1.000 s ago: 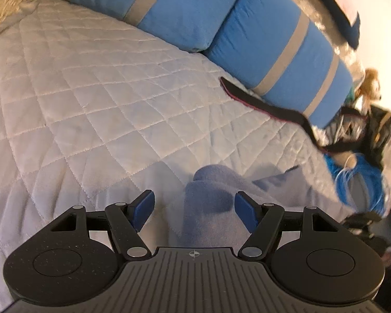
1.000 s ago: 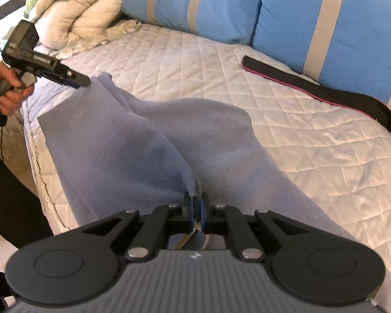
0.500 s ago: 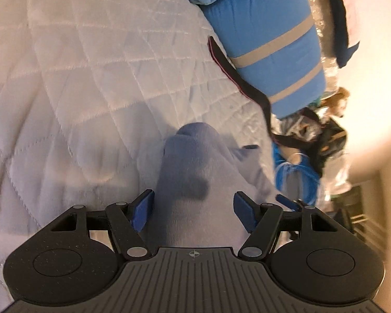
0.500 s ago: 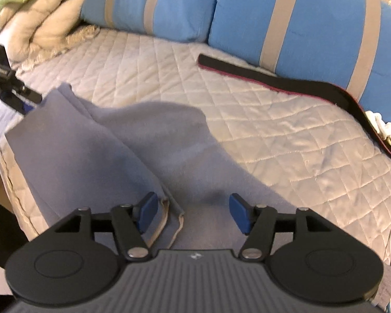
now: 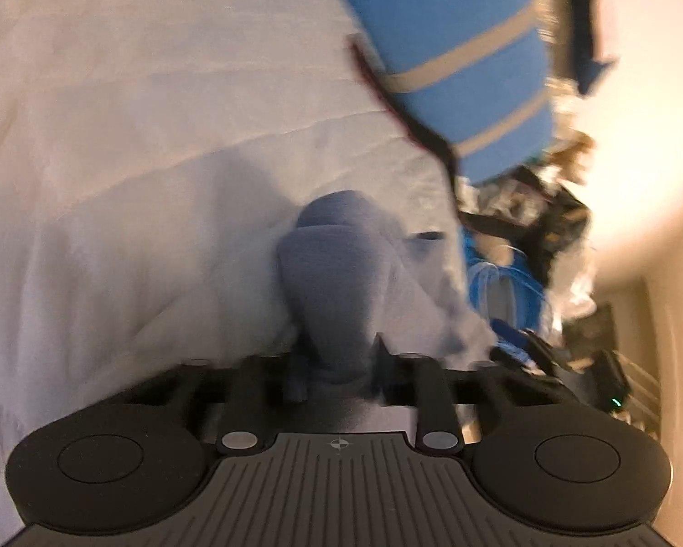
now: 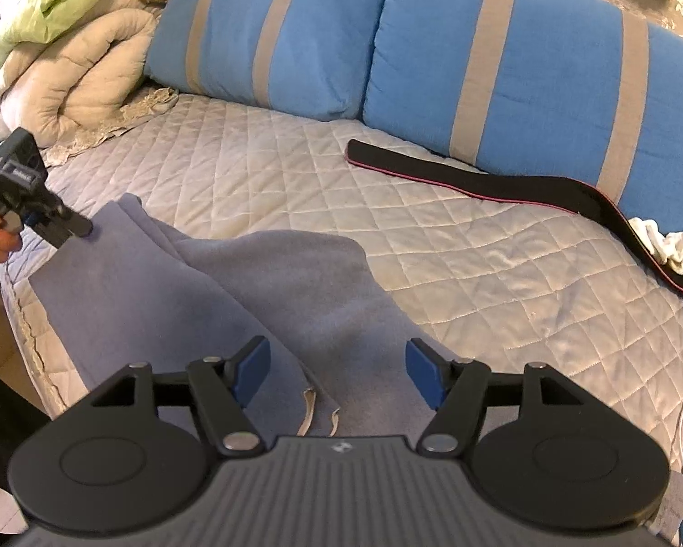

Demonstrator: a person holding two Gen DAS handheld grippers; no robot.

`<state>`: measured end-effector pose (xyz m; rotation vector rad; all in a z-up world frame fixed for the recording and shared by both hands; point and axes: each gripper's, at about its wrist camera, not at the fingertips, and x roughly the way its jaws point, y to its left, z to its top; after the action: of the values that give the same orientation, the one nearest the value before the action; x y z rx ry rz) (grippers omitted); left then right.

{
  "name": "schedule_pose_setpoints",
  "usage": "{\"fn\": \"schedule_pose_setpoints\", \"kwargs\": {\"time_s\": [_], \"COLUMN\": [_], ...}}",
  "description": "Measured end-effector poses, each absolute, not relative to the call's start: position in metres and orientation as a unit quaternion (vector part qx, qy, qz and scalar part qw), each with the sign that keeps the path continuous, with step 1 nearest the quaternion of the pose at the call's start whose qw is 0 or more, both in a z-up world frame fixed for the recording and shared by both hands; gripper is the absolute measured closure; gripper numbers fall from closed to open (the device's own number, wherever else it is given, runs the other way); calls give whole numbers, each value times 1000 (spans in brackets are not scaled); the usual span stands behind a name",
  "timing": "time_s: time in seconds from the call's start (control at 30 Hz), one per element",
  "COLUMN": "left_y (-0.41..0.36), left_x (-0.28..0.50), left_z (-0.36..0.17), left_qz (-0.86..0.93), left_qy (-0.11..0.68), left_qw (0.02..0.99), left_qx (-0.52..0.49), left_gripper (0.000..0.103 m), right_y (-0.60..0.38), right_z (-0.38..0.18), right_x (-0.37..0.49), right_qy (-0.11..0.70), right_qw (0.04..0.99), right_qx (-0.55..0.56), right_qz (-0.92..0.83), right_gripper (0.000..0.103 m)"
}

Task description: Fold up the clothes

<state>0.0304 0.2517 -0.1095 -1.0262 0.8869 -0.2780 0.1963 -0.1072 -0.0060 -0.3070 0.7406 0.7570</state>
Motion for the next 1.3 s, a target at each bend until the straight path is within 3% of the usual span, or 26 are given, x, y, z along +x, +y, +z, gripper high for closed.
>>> {"fn": "schedule_pose_setpoints", "kwargs": {"time_s": [0.3, 0.73, 1.0, 1.3], "left_y": [248, 322, 238, 139], "left_x": [17, -58, -34, 2], "left_z": [-60, 49, 120, 157], "left_qz": [-52, 103, 114, 64], "left_qy": [421, 441, 437, 422], "left_qw": [827, 834, 845, 853], "left_qx": [-370, -315, -286, -301], "left_gripper": [91, 91, 90, 90], "right_y": [-116, -124, -114, -138], "right_z": [-8, -5, 4, 9], "right_x": [203, 193, 179, 195], "right_qy": [343, 318, 288, 290], "right_qw": [868, 875, 875, 900], "right_qx": [-154, -179, -200, -187], "right_qz": [324, 319, 334, 266], "right_gripper": [25, 22, 13, 9]}}
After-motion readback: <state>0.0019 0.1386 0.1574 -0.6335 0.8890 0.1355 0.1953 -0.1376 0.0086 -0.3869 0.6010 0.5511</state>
